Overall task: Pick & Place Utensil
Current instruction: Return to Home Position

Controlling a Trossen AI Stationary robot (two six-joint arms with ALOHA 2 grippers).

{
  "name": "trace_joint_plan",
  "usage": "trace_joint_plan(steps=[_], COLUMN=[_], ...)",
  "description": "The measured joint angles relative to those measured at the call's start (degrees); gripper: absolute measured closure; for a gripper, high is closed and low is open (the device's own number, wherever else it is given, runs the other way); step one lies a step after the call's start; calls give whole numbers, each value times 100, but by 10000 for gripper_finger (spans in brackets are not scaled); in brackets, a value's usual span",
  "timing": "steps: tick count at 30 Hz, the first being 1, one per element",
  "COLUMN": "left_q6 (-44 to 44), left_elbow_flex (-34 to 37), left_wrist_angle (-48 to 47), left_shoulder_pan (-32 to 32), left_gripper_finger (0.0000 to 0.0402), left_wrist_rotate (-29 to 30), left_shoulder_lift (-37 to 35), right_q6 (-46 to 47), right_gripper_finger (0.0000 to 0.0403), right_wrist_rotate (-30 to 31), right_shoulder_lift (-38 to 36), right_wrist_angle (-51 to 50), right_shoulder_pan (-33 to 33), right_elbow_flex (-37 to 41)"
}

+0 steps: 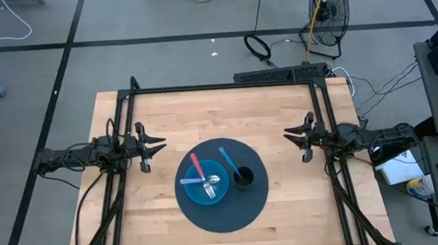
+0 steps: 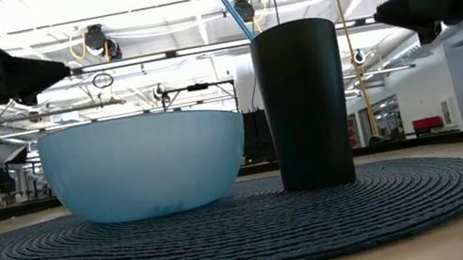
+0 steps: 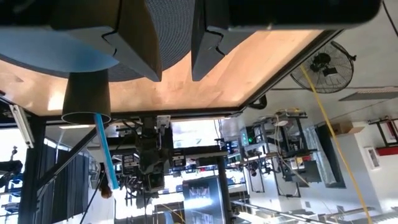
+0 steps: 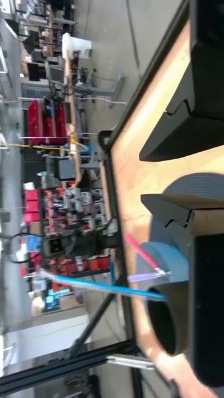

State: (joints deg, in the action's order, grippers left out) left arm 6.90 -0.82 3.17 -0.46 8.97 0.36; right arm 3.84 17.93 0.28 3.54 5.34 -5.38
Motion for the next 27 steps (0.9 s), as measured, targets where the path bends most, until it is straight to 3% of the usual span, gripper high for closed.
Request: trace_joint_plan(steps=[27], left_q6=[-7], left_elbow_flex=[0], left_wrist_angle=[40], left_shoulder_pan=[1], left_gripper_finger=[309], left_wrist_rotate=[-2], left_shoulder_lift=[0], right_q6=[0], right_gripper_finger=[314], right_wrist_rotate=[-19], right_shoulder_lift=[1], right_wrist_angle=[220], right_shoulder_pan=[0], right_elbow_flex=[-12])
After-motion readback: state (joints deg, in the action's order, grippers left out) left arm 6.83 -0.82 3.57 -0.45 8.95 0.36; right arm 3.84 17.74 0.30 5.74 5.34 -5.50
